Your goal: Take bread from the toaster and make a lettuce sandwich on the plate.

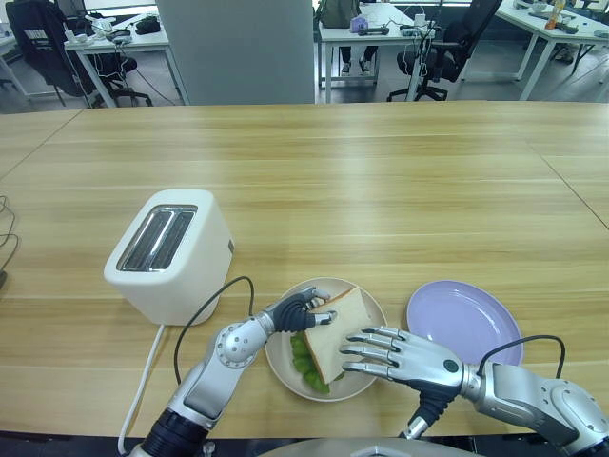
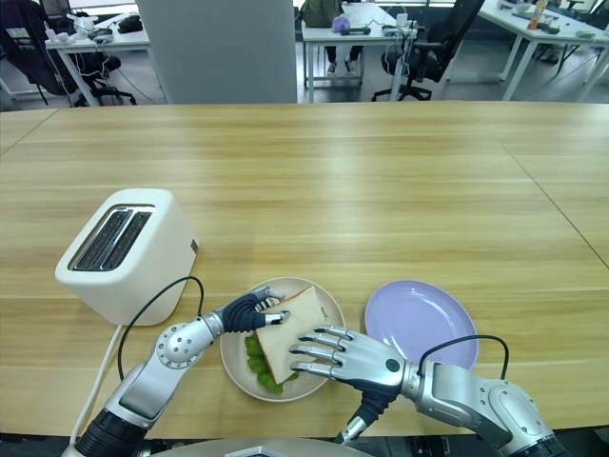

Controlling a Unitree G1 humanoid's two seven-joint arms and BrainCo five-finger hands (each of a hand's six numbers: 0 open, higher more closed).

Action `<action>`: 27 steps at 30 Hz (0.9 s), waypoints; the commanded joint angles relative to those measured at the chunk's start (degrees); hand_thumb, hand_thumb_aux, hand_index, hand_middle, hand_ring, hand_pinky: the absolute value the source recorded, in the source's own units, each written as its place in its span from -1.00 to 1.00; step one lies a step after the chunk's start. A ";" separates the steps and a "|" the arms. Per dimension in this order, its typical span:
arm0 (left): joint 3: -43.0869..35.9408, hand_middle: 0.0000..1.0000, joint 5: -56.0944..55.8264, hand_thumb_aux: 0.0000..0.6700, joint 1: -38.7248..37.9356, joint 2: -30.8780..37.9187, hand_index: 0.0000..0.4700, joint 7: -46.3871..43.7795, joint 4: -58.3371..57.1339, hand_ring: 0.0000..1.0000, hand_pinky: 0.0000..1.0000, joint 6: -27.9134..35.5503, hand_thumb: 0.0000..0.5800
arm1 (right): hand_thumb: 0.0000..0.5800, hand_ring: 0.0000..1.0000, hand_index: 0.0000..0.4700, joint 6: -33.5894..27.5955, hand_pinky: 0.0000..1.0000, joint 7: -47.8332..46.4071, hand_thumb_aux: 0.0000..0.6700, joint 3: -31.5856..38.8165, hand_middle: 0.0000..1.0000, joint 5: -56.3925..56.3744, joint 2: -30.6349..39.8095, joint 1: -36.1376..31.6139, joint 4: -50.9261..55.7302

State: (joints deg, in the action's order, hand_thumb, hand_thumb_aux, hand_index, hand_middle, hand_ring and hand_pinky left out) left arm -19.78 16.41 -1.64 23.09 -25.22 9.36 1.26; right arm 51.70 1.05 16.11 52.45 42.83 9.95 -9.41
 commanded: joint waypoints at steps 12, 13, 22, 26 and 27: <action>-2.44 -1.00 15.27 -1.00 4.46 2.76 -1.00 10.84 -9.62 -1.00 -1.00 -8.52 -1.00 | -1.00 -1.00 -1.00 -5.69 -1.00 -5.49 -1.00 5.97 -1.00 1.72 -3.91 -7.13 7.12; -2.66 -1.00 17.77 -1.00 5.25 3.31 -1.00 12.94 -10.01 -1.00 -1.00 -9.45 -1.00 | -1.00 -1.00 -1.00 -5.94 -1.00 -5.86 -1.00 6.36 -1.00 1.63 -4.03 -7.53 7.51; -3.25 -1.00 32.35 -1.00 9.83 7.01 -1.00 23.56 -10.85 -1.00 -1.00 -12.04 -1.00 | -1.00 -1.00 -1.00 -7.37 -1.00 -6.53 -1.00 7.70 -1.00 1.10 -3.93 -8.76 8.56; -0.39 -1.00 33.62 -1.00 10.09 8.67 -1.00 24.83 -7.63 -1.00 -1.00 -11.32 -1.00 | -1.00 -1.00 -1.00 -7.45 -1.00 -5.22 -1.00 6.20 -1.00 -1.16 -4.20 -8.73 7.55; 0.83 -1.00 31.75 -1.00 9.38 9.03 -1.00 23.39 -5.40 -1.00 -1.00 -11.39 -1.00 | -1.00 -1.00 -1.00 -7.53 -1.00 -5.69 -1.00 5.38 -1.00 -4.19 -4.12 -8.12 6.69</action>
State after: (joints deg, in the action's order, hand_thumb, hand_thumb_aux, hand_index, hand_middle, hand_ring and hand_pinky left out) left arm -21.01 49.68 8.41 31.25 -0.34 0.45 -10.20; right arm 44.44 -4.11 22.90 52.50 38.53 1.36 -1.68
